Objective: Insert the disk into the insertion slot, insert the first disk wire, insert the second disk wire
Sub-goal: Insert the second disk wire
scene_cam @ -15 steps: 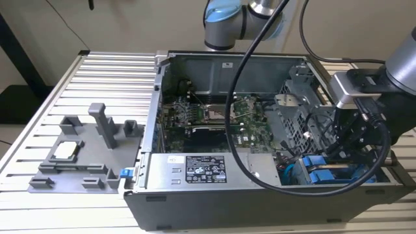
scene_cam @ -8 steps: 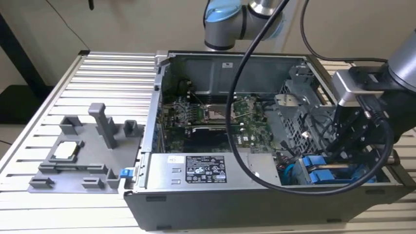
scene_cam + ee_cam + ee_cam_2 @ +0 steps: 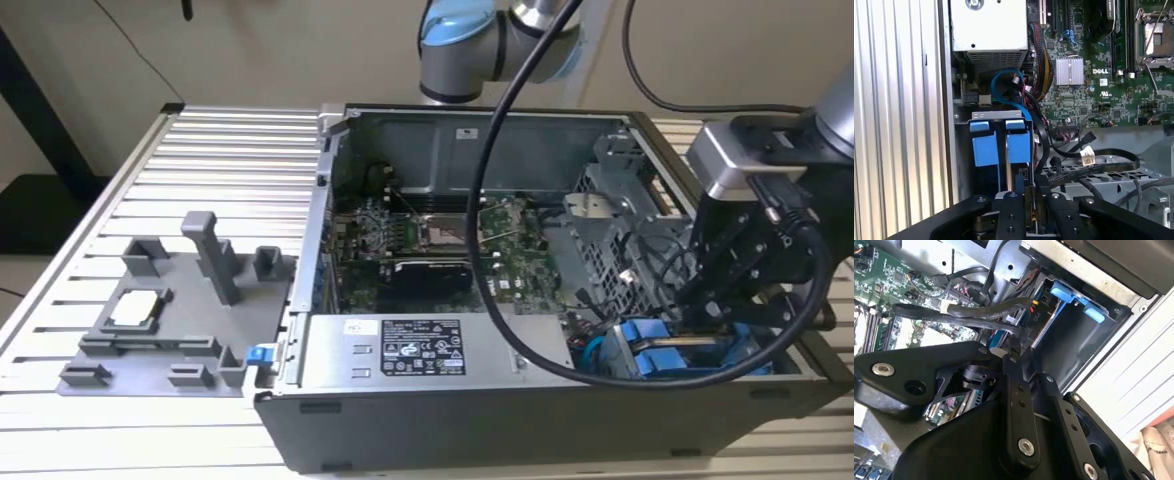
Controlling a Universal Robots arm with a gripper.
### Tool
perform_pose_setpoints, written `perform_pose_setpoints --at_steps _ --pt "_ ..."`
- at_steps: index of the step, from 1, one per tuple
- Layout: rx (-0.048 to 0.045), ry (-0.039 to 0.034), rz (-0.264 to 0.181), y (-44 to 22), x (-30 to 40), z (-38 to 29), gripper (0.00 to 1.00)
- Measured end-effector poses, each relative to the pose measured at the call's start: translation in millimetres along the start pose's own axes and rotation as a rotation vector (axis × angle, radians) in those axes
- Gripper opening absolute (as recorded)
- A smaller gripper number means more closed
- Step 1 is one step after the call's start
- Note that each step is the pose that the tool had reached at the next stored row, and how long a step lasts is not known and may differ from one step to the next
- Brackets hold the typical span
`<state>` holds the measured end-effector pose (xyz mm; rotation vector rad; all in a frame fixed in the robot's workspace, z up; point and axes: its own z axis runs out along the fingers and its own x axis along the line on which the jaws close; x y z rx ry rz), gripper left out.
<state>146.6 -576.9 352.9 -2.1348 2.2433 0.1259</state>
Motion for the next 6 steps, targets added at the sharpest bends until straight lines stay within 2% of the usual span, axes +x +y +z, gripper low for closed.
perform_pose_setpoints --at_steps 6 --pt "0.0002 0.0028 0.0 0.0 -0.1 -0.6 0.24"
